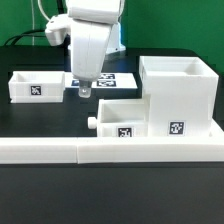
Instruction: Assemble drawer
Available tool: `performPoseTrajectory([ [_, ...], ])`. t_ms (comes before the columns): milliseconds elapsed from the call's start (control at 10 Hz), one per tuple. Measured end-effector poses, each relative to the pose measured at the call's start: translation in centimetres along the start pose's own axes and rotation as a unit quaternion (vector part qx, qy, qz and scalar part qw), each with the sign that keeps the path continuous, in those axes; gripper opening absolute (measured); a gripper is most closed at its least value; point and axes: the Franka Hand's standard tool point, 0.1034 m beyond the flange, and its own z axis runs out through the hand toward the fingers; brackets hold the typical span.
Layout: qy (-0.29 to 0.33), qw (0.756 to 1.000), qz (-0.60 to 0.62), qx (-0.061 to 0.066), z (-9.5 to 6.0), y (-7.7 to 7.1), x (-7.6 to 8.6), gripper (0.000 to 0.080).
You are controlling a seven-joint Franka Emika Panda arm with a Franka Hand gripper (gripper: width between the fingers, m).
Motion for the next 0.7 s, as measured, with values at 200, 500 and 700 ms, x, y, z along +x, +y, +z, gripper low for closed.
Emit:
performPoseTrajectory([
  [200,0.056,0.998,-0.007,0.007,2.0,-0.4,-2.4,0.0649],
  [500,0.109,0.994,-0.011,0.018,4.6,-2.1,-3.8,0.0649],
  [700,0.147,0.989,-0.005,0.029,5.1,-2.5,-3.8,0.0649],
])
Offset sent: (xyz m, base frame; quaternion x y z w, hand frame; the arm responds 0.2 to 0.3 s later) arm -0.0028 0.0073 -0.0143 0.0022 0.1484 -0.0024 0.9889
